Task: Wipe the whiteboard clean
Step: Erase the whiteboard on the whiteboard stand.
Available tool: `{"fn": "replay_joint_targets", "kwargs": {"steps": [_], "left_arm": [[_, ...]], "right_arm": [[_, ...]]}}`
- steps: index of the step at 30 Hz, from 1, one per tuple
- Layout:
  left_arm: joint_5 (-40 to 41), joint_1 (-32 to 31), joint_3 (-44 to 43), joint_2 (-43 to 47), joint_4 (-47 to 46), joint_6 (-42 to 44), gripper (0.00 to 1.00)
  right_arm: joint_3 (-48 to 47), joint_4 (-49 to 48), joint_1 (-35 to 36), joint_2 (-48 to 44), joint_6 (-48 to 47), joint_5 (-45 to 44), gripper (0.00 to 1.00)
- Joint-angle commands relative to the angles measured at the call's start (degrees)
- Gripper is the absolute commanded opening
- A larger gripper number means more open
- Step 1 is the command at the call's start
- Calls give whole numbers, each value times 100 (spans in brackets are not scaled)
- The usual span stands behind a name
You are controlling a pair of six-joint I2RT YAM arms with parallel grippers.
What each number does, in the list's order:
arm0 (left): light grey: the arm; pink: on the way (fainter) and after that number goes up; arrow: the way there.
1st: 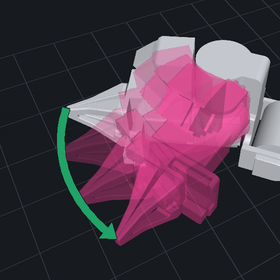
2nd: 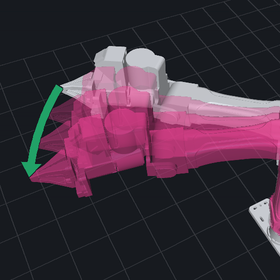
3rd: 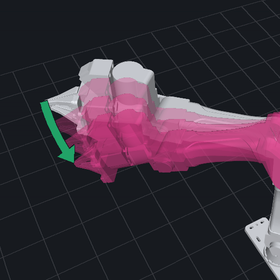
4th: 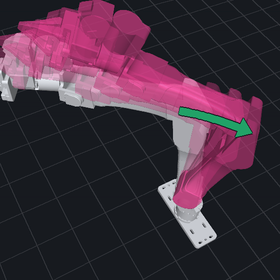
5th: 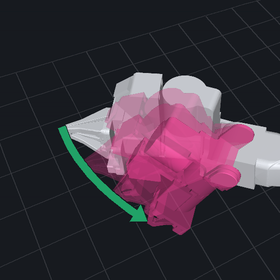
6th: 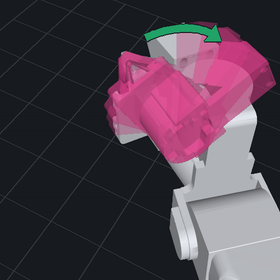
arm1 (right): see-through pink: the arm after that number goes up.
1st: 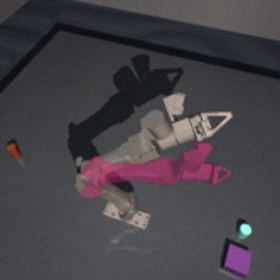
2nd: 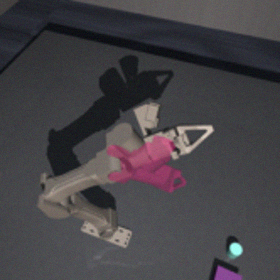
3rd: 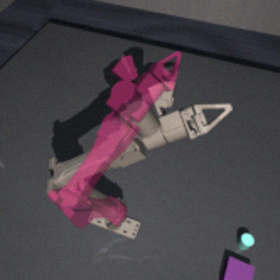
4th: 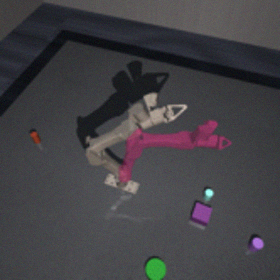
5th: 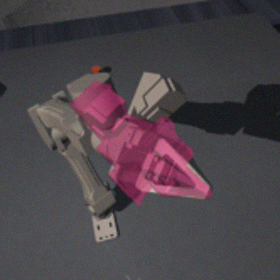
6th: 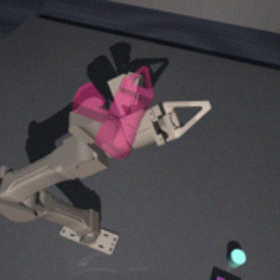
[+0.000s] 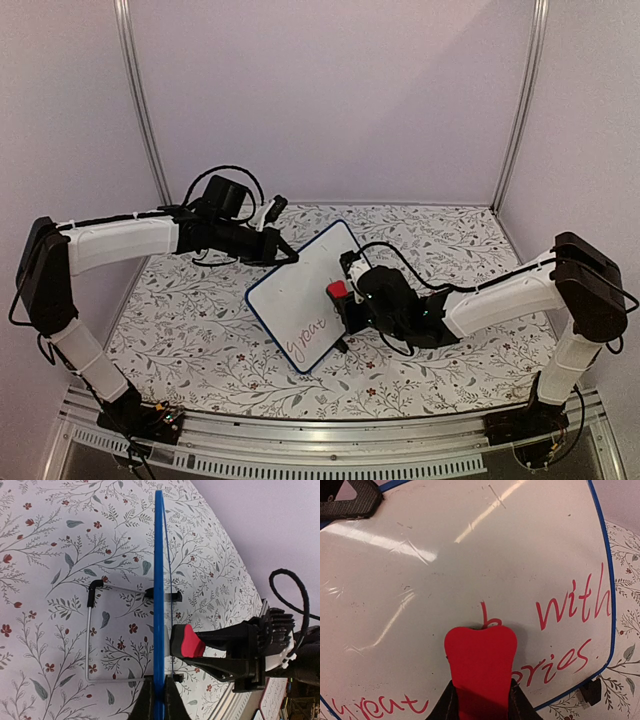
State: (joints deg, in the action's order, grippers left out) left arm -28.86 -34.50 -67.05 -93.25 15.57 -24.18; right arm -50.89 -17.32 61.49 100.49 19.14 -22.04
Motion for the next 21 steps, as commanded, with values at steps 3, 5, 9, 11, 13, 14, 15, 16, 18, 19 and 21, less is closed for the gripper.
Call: {"fn": "replay_joint_targets", "kwargs": {"steps": [3, 5, 9, 11, 13, 14, 15, 16, 18, 19, 21], "left_arm": [[-258, -163, -2, 59, -88, 98, 0], [-271, -162, -9, 50, -90, 108, 0], [-311, -167, -23, 30, -87, 100, 0], [-268, -162, -6, 64, -89, 108, 0], [-280, -162, -15, 42, -87, 107, 0], [-297, -167, -23, 25, -89, 105, 0], [-314, -163, -27, 12, -88, 99, 0], [-325, -164, -28, 9, -89, 98, 0], [-299, -162, -15, 38, -89, 101, 0], [-277, -164, -4, 54, -89, 99, 0], [-288, -163, -10, 32, -90, 100, 0]], "right_arm": [[-268, -1, -8, 178, -171, 139, 22], [-288, 16, -6, 206, -173, 166, 22], [-232, 17, -6, 208, -130, 148, 22], [-177, 18, -6, 208, -124, 125, 22], [-90, 10, -6, 197, -67, 135, 22], [-48, 10, -10, 192, -33, 146, 22], [1, 3, -6, 183, -6, 141, 22], [65, -26, -6, 178, 26, 135, 22], [157, -51, -6, 171, 60, 104, 22], [197, -52, -12, 169, 95, 96, 22], [263, -59, -12, 165, 150, 106, 22]]}}
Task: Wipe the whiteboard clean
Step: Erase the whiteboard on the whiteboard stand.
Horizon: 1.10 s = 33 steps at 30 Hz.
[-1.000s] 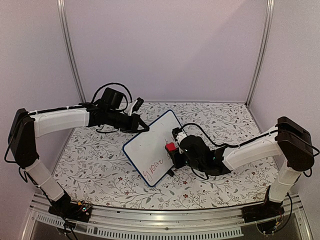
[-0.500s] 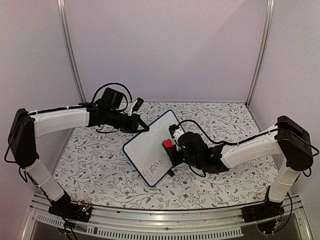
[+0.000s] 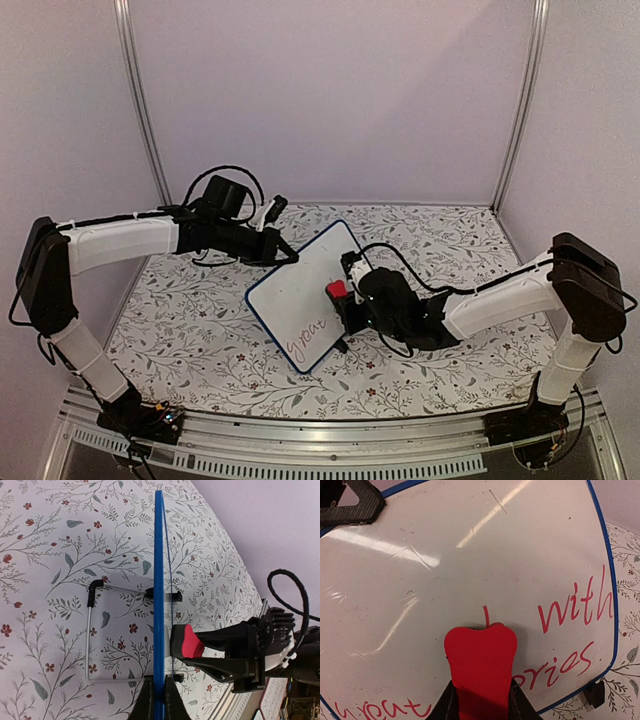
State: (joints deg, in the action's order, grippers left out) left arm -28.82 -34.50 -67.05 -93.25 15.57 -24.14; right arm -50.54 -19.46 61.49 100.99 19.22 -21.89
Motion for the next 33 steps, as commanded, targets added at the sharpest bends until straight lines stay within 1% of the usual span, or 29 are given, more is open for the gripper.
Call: {"fn": "replay_joint_targets", "kwargs": {"steps": [1, 20, 33], "left_arm": [[-316, -162, -22, 13, -83, 94, 0], [-348, -177, -23, 13, -87, 85, 0], [-290, -194, -14, 46, -84, 103, 0]], "right_arm": [[255, 154, -10, 107, 163, 95, 22], [633, 50, -37, -59, 376, 15, 22], [185, 22, -174, 105, 122, 9, 22]]}}
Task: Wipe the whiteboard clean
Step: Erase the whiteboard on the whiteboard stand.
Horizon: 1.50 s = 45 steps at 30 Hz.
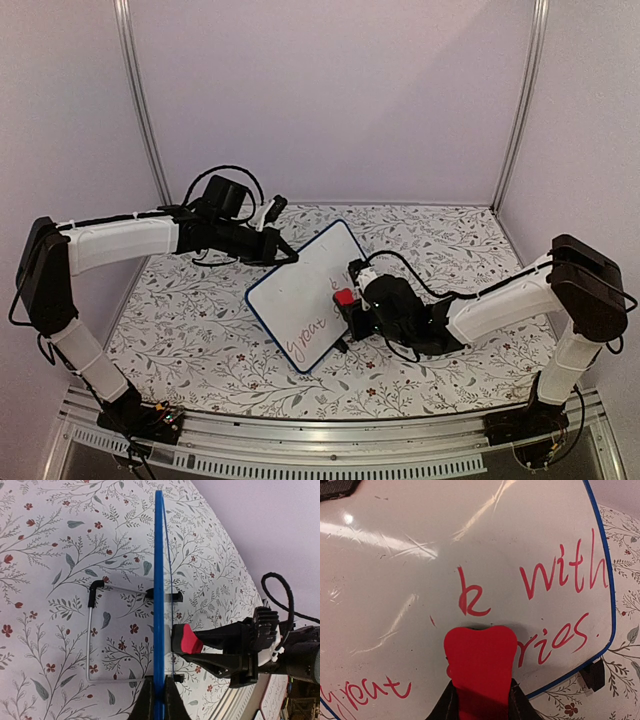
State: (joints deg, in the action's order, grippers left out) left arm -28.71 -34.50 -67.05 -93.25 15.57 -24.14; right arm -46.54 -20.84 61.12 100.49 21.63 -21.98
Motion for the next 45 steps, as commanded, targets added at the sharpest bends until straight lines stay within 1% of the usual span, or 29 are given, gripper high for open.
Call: {"fn": "replay_joint_targets", "kwargs": {"steps": [1, 13, 23, 29, 39, 42, 45], "left_arm": [[-322, -194, -18, 37, -89, 107, 0], [-317, -193, -19, 43, -87, 112, 0], [-315, -190, -27, 19, -90, 120, 0], [-335, -190, -28, 19, -88, 112, 0], [-340, -195, -28, 2, -89, 117, 0], [-337, -189, -23, 12, -94, 113, 0], [-336, -189, -19, 12, -90, 118, 0]], "right_arm": [[-256, 164, -155, 154, -131, 33, 22], [-763, 166, -357, 305, -464, 162, 22], [-1087, 183, -470, 495, -580, 467, 22], [-900, 147, -409, 451, -379, 782, 21], [-566, 131, 194, 414, -355, 632, 21], [-445, 138, 242, 428, -252, 571, 21], [-313, 222, 238, 414, -89, 324, 22]]}}
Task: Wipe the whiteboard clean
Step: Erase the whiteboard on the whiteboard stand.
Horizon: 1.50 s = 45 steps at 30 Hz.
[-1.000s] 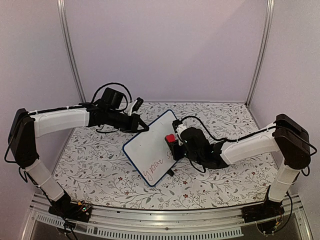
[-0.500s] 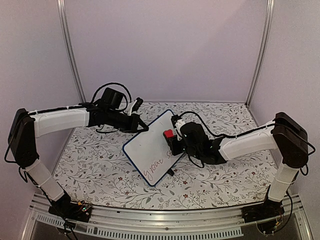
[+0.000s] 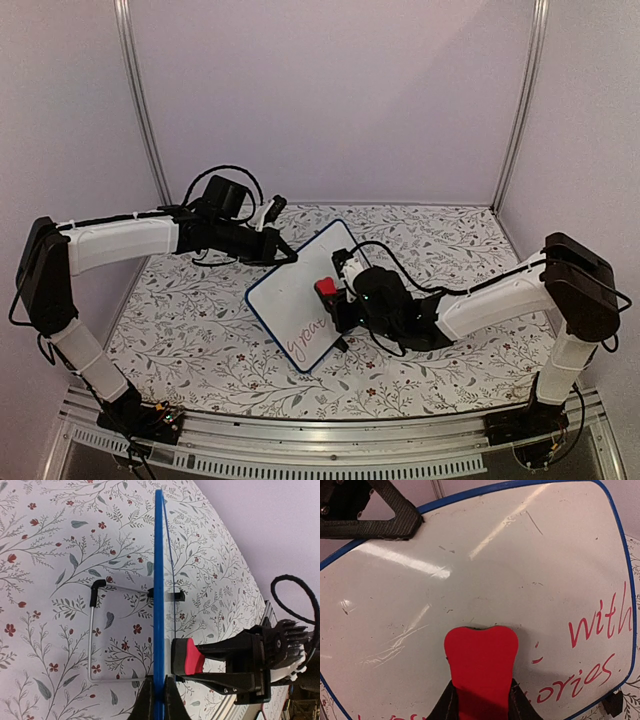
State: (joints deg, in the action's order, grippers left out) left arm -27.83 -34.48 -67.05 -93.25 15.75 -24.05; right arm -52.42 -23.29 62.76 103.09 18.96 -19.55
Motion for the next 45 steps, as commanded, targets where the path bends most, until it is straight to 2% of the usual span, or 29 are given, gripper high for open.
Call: {"fn": "replay_joint_targets", "kwargs": {"steps": [1, 21, 34, 45], "left_arm": [[-417, -195, -19, 9, -107, 108, 0], [-440, -191, -28, 4, -106, 98, 0], [-414, -191, -21, -17, -107, 114, 0], [-460, -191, -28, -16, -107, 108, 0]], "right_arm": [[305, 544, 71, 142, 221, 8, 22], [725, 470, -18, -84, 420, 23, 22], [182, 419, -607, -143, 157, -129, 23], [127, 355, -659, 5, 118, 179, 24]]}}
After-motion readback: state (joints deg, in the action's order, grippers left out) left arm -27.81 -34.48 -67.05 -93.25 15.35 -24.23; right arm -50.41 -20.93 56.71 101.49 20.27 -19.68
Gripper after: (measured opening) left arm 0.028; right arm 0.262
